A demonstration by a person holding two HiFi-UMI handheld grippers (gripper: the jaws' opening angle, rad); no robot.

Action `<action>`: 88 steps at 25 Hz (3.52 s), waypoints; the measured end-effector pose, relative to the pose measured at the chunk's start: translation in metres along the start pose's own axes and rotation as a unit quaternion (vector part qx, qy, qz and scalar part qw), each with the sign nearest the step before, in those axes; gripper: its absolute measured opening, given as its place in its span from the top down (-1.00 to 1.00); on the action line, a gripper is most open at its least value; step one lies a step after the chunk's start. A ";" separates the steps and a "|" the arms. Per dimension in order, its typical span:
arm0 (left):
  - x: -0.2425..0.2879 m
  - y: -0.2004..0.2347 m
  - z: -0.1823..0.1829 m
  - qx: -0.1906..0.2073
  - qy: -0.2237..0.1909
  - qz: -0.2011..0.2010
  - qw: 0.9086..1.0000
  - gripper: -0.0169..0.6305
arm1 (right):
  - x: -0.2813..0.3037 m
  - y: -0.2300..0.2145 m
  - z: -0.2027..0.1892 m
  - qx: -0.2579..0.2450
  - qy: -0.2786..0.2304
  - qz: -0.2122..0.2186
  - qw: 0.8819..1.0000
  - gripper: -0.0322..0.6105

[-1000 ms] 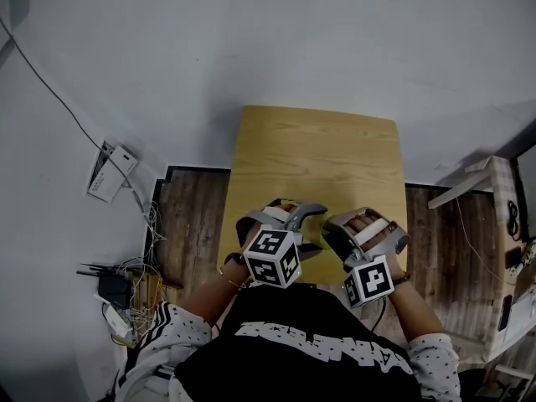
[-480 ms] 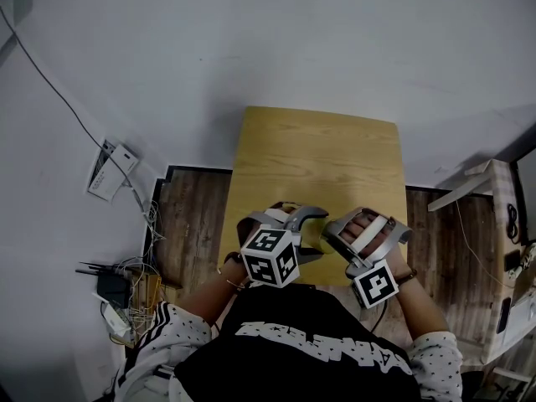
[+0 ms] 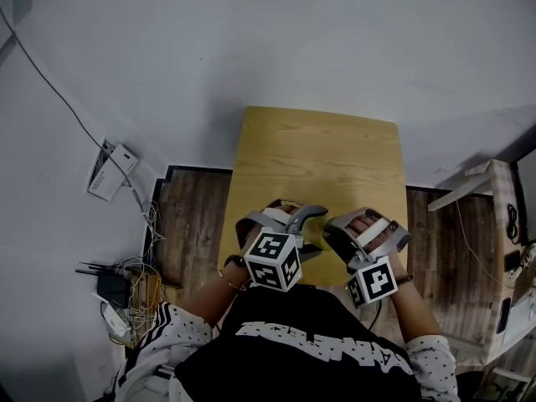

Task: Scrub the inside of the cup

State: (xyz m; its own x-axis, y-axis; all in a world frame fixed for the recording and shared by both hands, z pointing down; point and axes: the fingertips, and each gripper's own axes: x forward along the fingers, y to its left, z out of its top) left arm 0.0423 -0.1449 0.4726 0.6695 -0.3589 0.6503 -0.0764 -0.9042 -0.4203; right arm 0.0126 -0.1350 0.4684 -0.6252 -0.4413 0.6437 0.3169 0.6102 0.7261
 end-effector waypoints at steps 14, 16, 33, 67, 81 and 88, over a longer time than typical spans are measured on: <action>-0.005 0.007 0.013 0.050 0.001 0.032 0.998 -0.12 | -0.007 -0.012 -0.006 0.097 -0.008 -0.017 0.995 0.64; -0.005 0.008 0.013 0.063 0.006 0.039 0.997 -0.11 | -0.007 -0.013 -0.006 0.113 -0.010 -0.016 0.993 0.64; -0.006 0.016 0.010 0.127 0.031 0.078 0.988 -0.10 | -0.006 -0.029 -0.008 0.426 -0.079 -0.012 0.901 0.64; -0.004 0.003 0.002 0.148 0.034 0.075 0.986 -0.07 | 0.001 -0.023 -0.022 0.768 -0.192 0.054 0.609 0.64; -0.006 0.009 0.008 0.065 -0.031 0.076 0.995 -0.07 | -0.012 -0.025 -0.014 0.563 -0.086 0.044 0.821 0.63; -0.002 0.012 -0.003 0.040 -0.036 0.073 0.996 -0.07 | -0.022 -0.028 -0.020 0.540 -0.069 0.038 0.838 0.63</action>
State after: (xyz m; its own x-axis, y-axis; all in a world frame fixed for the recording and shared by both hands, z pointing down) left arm 0.0380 -0.1556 0.4676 0.7074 -0.4651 0.5322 -0.1202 -0.8212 -0.5579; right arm 0.0316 -0.1552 0.4387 -0.7330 -0.3398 0.5892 -0.4249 0.9052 -0.0065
